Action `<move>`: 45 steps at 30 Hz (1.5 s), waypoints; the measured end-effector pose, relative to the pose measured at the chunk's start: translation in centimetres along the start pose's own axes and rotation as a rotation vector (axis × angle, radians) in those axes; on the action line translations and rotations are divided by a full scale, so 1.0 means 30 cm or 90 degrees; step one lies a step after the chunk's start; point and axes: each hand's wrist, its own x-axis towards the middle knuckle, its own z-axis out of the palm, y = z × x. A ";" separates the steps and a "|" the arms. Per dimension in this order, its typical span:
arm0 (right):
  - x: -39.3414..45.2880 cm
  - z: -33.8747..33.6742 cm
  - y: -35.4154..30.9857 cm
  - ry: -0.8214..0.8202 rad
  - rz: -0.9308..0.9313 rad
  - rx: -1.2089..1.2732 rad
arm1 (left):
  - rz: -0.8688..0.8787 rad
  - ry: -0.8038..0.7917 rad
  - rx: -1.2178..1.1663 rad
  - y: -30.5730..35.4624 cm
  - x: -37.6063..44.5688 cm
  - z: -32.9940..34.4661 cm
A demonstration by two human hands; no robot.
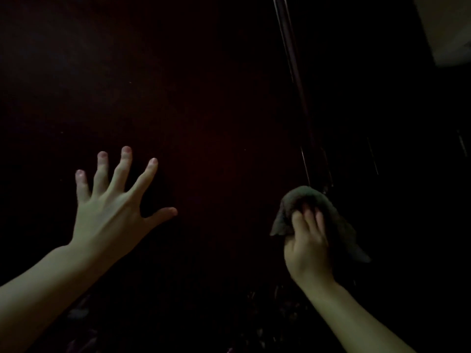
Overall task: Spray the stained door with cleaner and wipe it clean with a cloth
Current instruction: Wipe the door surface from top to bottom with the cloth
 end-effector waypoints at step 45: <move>-0.283 0.206 -0.758 -0.243 -0.486 0.101 | 0.003 -0.145 -0.085 -0.534 -0.485 -0.091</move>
